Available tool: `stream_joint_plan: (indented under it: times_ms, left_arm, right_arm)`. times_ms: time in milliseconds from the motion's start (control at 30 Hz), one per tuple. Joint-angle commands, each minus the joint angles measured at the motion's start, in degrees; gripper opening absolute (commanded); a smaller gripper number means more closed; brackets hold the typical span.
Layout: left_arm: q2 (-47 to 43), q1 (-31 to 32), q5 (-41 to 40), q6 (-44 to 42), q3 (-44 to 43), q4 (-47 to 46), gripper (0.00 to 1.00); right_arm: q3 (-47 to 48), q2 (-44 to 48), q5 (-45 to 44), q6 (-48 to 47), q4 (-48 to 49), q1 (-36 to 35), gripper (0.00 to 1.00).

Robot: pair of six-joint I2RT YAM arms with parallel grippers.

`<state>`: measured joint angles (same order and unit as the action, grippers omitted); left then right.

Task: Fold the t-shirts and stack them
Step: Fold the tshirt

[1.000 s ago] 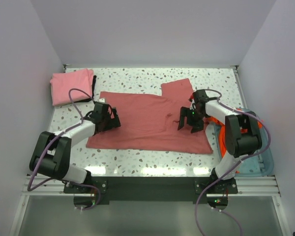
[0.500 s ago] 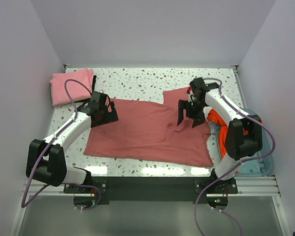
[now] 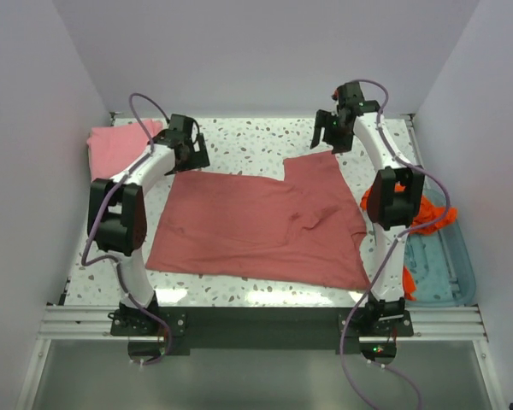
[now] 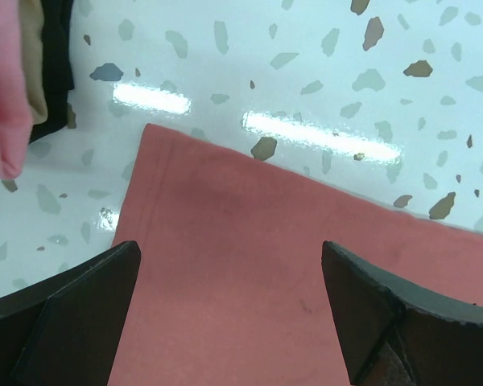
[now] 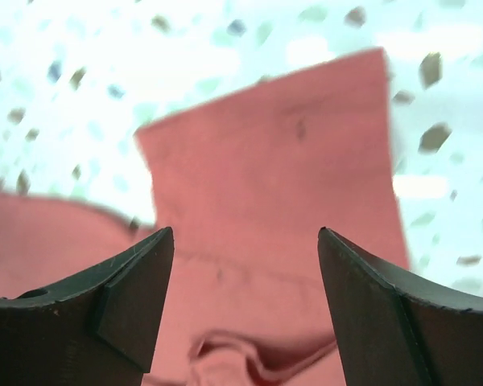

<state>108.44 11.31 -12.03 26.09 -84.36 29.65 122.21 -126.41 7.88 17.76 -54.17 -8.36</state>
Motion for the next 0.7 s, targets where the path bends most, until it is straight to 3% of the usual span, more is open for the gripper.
stream_joint_plan:
  times_ms: [0, 133, 333, 667]
  left_arm:
    - [1.5, -0.32, -0.01, -1.92, -4.5, -0.29, 1.0]
    - [0.89, -0.32, -0.18, -1.83, -3.98, 0.5, 1.0]
    - [-0.95, -0.33, -0.71, -1.48, -0.9, 1.38, 1.0]
    - [-2.18, -0.41, -0.45, -0.86, 0.51, 2.26, 1.0]
  right_arm:
    - [7.4, -4.62, -3.57, 0.7, 7.76, 2.03, 0.75]
    - [10.85, -10.17, -4.89, 0.53, 11.09, 2.65, 0.73]
    - [8.3, -12.28, -5.95, -0.7, 16.72, 3.26, 0.73]
    - [7.6, -15.62, -10.16, -4.4, 18.14, 3.26, 0.72]
